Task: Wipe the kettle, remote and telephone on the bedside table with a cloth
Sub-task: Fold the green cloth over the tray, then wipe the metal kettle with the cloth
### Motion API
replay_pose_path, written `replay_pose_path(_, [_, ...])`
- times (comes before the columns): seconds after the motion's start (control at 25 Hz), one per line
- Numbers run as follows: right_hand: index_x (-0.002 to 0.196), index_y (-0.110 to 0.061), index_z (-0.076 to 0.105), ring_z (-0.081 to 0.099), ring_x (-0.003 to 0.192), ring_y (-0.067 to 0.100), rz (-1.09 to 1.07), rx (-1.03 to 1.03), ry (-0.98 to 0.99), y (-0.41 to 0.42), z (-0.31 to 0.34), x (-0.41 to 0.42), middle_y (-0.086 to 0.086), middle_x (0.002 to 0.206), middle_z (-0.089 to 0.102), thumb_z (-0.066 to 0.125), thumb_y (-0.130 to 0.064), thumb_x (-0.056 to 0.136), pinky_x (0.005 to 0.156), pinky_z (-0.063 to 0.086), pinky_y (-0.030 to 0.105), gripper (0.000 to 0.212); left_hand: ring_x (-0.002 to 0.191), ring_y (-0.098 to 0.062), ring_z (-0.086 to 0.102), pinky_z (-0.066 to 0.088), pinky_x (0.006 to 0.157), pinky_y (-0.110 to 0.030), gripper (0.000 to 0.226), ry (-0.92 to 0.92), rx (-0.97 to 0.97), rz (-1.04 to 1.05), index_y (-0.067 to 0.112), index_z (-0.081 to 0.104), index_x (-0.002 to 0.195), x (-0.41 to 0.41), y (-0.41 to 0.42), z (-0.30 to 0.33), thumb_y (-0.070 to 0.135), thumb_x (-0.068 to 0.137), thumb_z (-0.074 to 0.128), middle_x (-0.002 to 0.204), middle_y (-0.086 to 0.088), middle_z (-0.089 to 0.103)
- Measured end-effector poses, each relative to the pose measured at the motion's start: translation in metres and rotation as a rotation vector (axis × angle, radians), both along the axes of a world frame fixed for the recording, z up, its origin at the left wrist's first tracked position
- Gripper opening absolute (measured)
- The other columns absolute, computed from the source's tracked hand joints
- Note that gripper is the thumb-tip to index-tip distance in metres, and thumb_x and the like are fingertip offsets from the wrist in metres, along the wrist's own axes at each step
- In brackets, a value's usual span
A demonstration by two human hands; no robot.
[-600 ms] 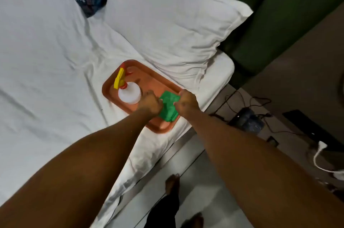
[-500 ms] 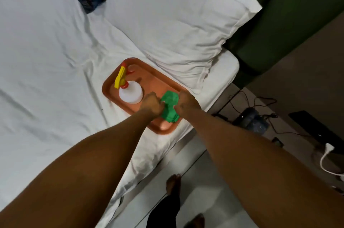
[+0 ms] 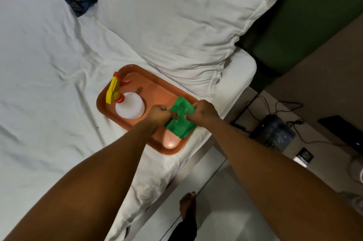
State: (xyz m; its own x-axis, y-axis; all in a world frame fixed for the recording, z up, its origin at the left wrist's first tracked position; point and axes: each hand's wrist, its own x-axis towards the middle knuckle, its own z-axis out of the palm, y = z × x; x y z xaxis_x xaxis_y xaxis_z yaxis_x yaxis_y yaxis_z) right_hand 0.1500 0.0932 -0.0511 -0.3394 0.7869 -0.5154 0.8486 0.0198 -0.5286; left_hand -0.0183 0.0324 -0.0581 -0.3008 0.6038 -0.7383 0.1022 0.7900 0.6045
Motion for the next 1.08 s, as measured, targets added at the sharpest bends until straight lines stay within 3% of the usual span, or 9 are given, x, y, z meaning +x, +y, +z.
replay_pose_path(0.12, [0.085,-0.017,0.067,0.066,0.077,0.015,-0.254,-0.094,0.233,-0.001,0.019,0.062,0.0,0.085,0.07,0.081,-0.035,0.066,0.064,0.05,0.024,0.03,0.052,-0.016,0.06,0.048,0.044,-0.015,0.031,-0.126,0.078,-0.046,0.015,0.059,0.061,0.044,0.015,0.032,-0.006,0.08,0.073,0.048,0.005,0.067])
replay_pose_path(0.28, [0.081,-0.022,0.065,0.068,0.063,0.001,-0.596,-0.209,0.549,-0.027,0.039,0.167,-0.005,0.079,0.071,0.081,-0.019,0.072,0.05,0.05,0.015,0.018,0.059,-0.017,0.069,0.057,0.059,-0.021,0.019,-0.315,0.09,-0.195,0.009,0.065,0.073,0.136,0.031,0.053,-0.006,0.086,0.067,0.066,-0.006,0.073])
replay_pose_path(0.48, [0.11,-0.004,0.062,0.065,0.099,0.032,-0.963,-0.277,0.62,-0.082,0.041,0.333,0.018,0.111,0.067,0.074,-0.004,0.077,0.084,0.055,0.047,0.035,0.077,-0.027,0.072,0.062,0.071,-0.032,0.008,-0.464,0.033,-0.281,-0.001,0.069,0.097,0.312,0.019,0.031,-0.003,0.089,0.069,0.087,-0.015,0.075])
replay_pose_path(0.6, [0.108,-0.003,0.064,0.066,0.096,0.033,-1.113,-0.251,0.651,-0.121,0.032,0.416,0.021,0.11,0.067,0.071,-0.002,0.079,0.075,0.057,0.041,0.03,0.076,-0.02,0.076,0.065,0.068,-0.028,0.006,-0.535,-0.063,-0.346,0.003,0.072,0.098,0.406,-0.004,0.004,0.002,0.093,0.069,0.092,-0.012,0.079])
replay_pose_path(0.72, [0.112,0.001,0.063,0.065,0.098,0.039,-1.273,-0.189,0.66,-0.158,0.012,0.494,0.025,0.111,0.066,0.065,0.001,0.083,0.078,0.057,0.046,0.029,0.084,-0.022,0.072,0.063,0.071,-0.022,0.017,-0.404,-0.021,-0.431,0.0,0.072,0.107,0.506,-0.036,-0.027,0.001,0.09,0.073,0.115,-0.022,0.073])
replay_pose_path(0.8, [0.112,0.007,0.061,0.062,0.101,0.046,-1.323,-0.151,0.619,-0.174,-0.01,0.532,0.032,0.111,0.064,0.064,0.003,0.084,0.085,0.052,0.057,0.029,0.101,-0.019,0.071,0.059,0.092,-0.021,0.034,-0.131,0.182,-0.51,0.001,0.071,0.122,0.557,-0.059,-0.043,0.002,0.088,0.076,0.123,-0.016,0.072])
replay_pose_path(0.88, [0.103,0.001,0.066,0.066,0.094,0.044,-1.357,-0.118,0.602,-0.182,-0.023,0.552,0.03,0.104,0.067,0.067,-0.001,0.083,0.082,0.054,0.056,0.021,0.117,-0.019,0.07,0.054,0.106,-0.027,0.047,-0.096,0.356,-0.583,0.008,0.067,0.135,0.587,-0.082,-0.055,0.01,0.088,0.073,0.127,-0.007,0.073])
replay_pose_path(1.0, [0.083,-0.017,0.069,0.072,0.081,0.026,-1.379,-0.073,0.6,-0.184,-0.042,0.574,0.016,0.093,0.073,0.072,-0.021,0.083,0.068,0.059,0.039,0.004,0.12,-0.018,0.067,0.056,0.104,-0.035,0.071,-0.364,0.355,-0.645,0.014,0.051,0.15,0.621,-0.108,-0.077,0.023,0.081,0.064,0.133,-0.005,0.067])
replay_pose_path(1.08, [0.087,-0.02,0.069,0.072,0.085,0.022,-1.349,-0.145,0.614,-0.182,-0.05,0.579,0.01,0.096,0.073,0.066,-0.039,0.087,0.073,0.06,0.042,0.018,0.112,-0.014,0.068,0.059,0.096,-0.03,0.072,-0.453,0.319,-0.611,0.014,0.052,0.145,0.634,-0.112,-0.088,0.028,0.076,0.065,0.122,-0.002,0.068])
